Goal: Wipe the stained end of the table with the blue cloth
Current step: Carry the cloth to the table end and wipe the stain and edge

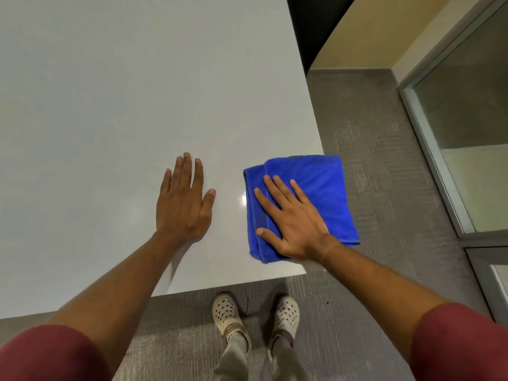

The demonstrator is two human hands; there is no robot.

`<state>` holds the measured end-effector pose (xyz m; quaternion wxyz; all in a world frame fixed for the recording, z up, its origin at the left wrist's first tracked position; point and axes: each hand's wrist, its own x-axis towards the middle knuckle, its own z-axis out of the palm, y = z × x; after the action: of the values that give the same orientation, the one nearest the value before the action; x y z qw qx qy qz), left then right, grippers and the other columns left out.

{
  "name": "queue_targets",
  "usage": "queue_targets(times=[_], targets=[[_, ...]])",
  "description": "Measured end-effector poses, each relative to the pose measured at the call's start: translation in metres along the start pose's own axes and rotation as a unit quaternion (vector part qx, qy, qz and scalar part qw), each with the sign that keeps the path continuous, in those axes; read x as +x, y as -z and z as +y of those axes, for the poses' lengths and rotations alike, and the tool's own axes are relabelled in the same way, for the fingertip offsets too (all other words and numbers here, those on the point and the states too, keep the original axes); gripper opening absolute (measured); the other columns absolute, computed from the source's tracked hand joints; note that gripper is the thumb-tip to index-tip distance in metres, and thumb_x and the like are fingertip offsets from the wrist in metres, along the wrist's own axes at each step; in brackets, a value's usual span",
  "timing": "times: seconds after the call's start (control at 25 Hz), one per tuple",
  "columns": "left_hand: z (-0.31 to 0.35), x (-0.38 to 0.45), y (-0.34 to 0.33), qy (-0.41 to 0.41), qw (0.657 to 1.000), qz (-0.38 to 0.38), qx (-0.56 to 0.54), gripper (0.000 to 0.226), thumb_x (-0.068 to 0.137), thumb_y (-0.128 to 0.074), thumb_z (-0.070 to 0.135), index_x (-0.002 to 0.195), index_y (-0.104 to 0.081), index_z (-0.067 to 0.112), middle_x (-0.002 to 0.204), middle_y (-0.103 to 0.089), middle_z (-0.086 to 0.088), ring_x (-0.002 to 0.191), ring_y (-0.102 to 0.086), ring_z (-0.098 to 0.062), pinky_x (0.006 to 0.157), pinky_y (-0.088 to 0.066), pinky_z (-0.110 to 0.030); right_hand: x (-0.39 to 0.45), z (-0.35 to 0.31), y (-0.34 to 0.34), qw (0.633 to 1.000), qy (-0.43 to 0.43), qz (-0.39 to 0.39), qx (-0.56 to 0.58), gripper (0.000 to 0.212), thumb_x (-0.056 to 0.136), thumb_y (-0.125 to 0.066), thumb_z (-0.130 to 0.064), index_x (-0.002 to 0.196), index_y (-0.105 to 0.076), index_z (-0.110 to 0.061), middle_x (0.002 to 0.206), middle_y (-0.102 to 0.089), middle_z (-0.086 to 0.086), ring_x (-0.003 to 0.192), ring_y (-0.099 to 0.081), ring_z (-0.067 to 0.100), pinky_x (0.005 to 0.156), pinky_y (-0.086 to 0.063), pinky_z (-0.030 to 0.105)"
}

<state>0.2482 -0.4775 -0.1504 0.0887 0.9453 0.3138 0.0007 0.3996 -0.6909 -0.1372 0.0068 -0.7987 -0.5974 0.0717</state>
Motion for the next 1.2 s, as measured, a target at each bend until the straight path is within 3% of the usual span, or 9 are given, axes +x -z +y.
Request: queue_targets(times=[0.48, 0.6, 0.72, 0.8, 1.0, 1.2], targets=[[0.003, 0.001, 0.004, 0.009, 1.0, -0.019, -0.014, 0.067, 0.099, -0.015, 0.046, 0.157, -0.001, 0.015, 0.165, 0.006, -0.007, 0.151, 0.012, -0.016, 0.122, 0.004, -0.037, 0.059, 0.078, 0.016, 0.986, -0.164, 0.016, 0.021, 0.082, 0.093, -0.024, -0.067, 0.158, -0.011, -0.019, 0.166, -0.003, 0.016, 0.153, 0.0, 0.03, 0.123, -0.005, 0.053], [0.006, 0.01, 0.009, 0.011, 0.999, -0.021, -0.031, 0.067, 0.098, -0.015, 0.044, 0.157, -0.004, 0.013, 0.165, 0.003, -0.008, 0.151, 0.009, -0.016, 0.122, 0.003, -0.037, 0.064, 0.091, 0.023, 0.985, -0.161, 0.026, 0.058, 0.079, 0.097, -0.029, -0.062, 0.158, -0.008, -0.017, 0.166, 0.001, 0.017, 0.153, 0.003, 0.031, 0.123, -0.002, 0.054], [0.015, 0.032, 0.015, 0.011, 0.999, -0.014, -0.042, 0.067, 0.098, -0.018, 0.042, 0.157, -0.007, 0.012, 0.165, -0.001, -0.009, 0.152, 0.005, -0.018, 0.123, 0.0, -0.038, 0.064, 0.094, 0.027, 0.95, -0.252, 0.098, 0.155, 0.078, 0.099, -0.034, -0.055, 0.158, -0.006, -0.012, 0.165, 0.002, 0.019, 0.153, 0.002, 0.034, 0.122, -0.003, 0.053], [0.022, 0.051, 0.018, 0.006, 0.999, -0.014, -0.047, 0.068, 0.097, -0.019, 0.041, 0.157, -0.008, 0.011, 0.165, -0.002, -0.01, 0.152, 0.003, -0.02, 0.123, -0.002, -0.039, 0.069, 0.094, 0.03, 0.928, -0.296, 0.095, 0.204, 0.08, 0.099, -0.034, -0.053, 0.157, -0.002, -0.009, 0.164, 0.006, 0.022, 0.152, 0.004, 0.035, 0.123, -0.005, 0.052], [0.036, 0.089, 0.016, -0.007, 0.999, -0.011, -0.043, 0.07, 0.096, -0.017, 0.045, 0.157, -0.008, 0.011, 0.165, -0.001, -0.009, 0.152, 0.002, -0.022, 0.123, -0.002, -0.038, 0.077, 0.099, 0.022, 0.962, -0.225, 0.054, 0.148, 0.078, 0.1, -0.036, -0.048, 0.156, -0.006, -0.003, 0.163, 0.007, 0.024, 0.151, 0.007, 0.041, 0.123, -0.01, 0.051], [0.042, 0.11, 0.005, 0.004, 0.999, -0.016, -0.029, 0.069, 0.097, -0.015, 0.045, 0.157, -0.006, 0.012, 0.165, 0.002, -0.008, 0.152, 0.005, -0.02, 0.122, 0.002, -0.036, 0.087, 0.111, 0.018, 0.965, -0.206, 0.052, 0.155, 0.089, 0.094, -0.044, -0.051, 0.156, -0.004, -0.001, 0.165, 0.006, 0.019, 0.151, 0.008, 0.039, 0.124, -0.011, 0.05]])
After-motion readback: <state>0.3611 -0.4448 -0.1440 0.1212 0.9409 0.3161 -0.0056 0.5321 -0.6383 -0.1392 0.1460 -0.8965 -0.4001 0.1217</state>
